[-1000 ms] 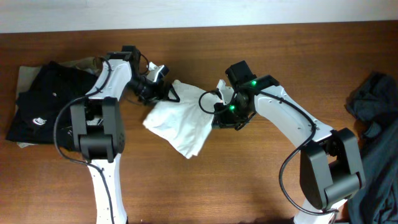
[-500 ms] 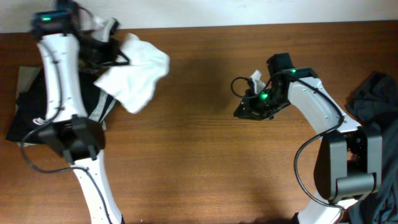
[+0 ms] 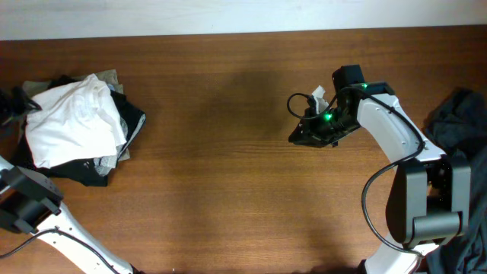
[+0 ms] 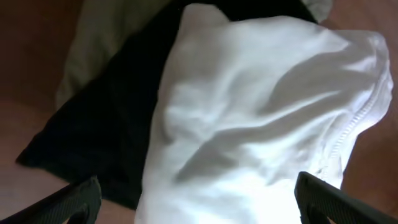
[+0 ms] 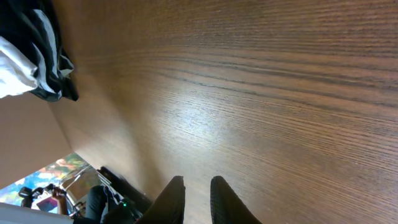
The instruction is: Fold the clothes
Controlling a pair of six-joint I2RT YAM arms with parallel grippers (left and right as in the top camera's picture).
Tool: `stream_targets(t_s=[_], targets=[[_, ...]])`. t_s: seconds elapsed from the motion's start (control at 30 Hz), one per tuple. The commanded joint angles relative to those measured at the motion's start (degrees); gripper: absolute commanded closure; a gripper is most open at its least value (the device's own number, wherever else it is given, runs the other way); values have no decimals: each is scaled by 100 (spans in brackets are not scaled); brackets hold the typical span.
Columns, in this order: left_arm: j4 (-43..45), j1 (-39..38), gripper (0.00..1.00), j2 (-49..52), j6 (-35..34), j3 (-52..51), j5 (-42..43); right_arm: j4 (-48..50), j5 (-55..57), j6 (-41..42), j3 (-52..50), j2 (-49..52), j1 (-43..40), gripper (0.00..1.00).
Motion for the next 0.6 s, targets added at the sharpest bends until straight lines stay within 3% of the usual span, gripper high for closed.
stream_targets(t_s=[0.0,0.03,0.1,0.13,0.2,0.23,0.27,0.3,0.33,0.37,0.43,0.57], targets=[[-155,116,1,-920,-133,433,597,46,-116,-35,61,-293,-20,81],[-153,-61,1,-1384,37,435,1115,94,-94,-271,157,-636,-20,81],[-153,-728,1,-2138,398,435,1182,118,232,-330,437,-1290,-15,80],[-153,-1679,1,-2776,584,435,1023,90,826,-330,750,-2061,-15,76],[-153,-2691,1,-3276,621,435,151,90,1331,-330,970,-2813,-15,71],[-153,-3539,1,-3668,603,424,-573,92,1873,-330,1117,-3550,-15,61],[-153,-3923,1,-3858,422,407,-730,92,2282,-330,1154,-4048,-15,43],[-153,-4406,1,-4164,186,295,-750,79,2570,-328,1154,-4444,-15,14],[-153,-4651,1,-4385,146,114,-752,50,2719,-330,1154,-4774,-15,1],[-153,-4795,1,-4557,140,-76,-750,15,2765,-328,1154,-4983,-15,1],[-153,-5219,1,-5265,-223,-1362,-748,-7,2785,-328,1154,-5525,-15,1],[-107,-5379,1,-6054,-221,-3654,-1003,-125,2782,-328,1154,-5860,-15,1]])
